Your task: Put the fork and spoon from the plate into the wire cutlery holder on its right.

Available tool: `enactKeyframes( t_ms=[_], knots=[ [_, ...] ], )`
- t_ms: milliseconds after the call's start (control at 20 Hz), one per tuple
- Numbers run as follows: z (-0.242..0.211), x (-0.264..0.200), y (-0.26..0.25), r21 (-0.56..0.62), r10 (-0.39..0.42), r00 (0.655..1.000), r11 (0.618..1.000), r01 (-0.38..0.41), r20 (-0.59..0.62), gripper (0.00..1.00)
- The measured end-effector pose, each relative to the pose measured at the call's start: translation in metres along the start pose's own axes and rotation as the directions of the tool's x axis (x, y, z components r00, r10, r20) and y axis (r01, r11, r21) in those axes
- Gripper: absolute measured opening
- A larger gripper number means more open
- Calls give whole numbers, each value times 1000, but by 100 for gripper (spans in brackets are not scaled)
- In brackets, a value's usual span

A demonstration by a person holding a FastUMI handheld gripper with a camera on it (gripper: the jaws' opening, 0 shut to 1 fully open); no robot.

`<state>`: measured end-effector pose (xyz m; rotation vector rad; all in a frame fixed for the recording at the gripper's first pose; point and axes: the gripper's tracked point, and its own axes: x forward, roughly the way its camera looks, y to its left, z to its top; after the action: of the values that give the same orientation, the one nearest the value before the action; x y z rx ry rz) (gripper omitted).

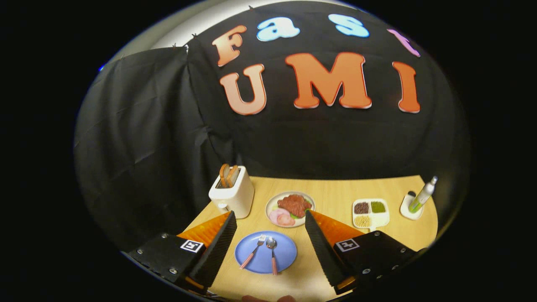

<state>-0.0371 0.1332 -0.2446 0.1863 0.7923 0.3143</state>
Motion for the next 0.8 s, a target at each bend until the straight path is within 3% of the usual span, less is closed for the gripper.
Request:
enactKeyframes(
  t_ms=[150,300,500,800],
  knots=[
    [-38,23,-5,-48,-23,991,999,17,-129,97],
    [-79,37,1,-80,-18,958,997,-5,-285,97],
    [-116,56,10,-104,-11,917,994,-33,-400,96],
    [-170,77,10,-163,-33,803,983,-80,-595,95]
  ],
)
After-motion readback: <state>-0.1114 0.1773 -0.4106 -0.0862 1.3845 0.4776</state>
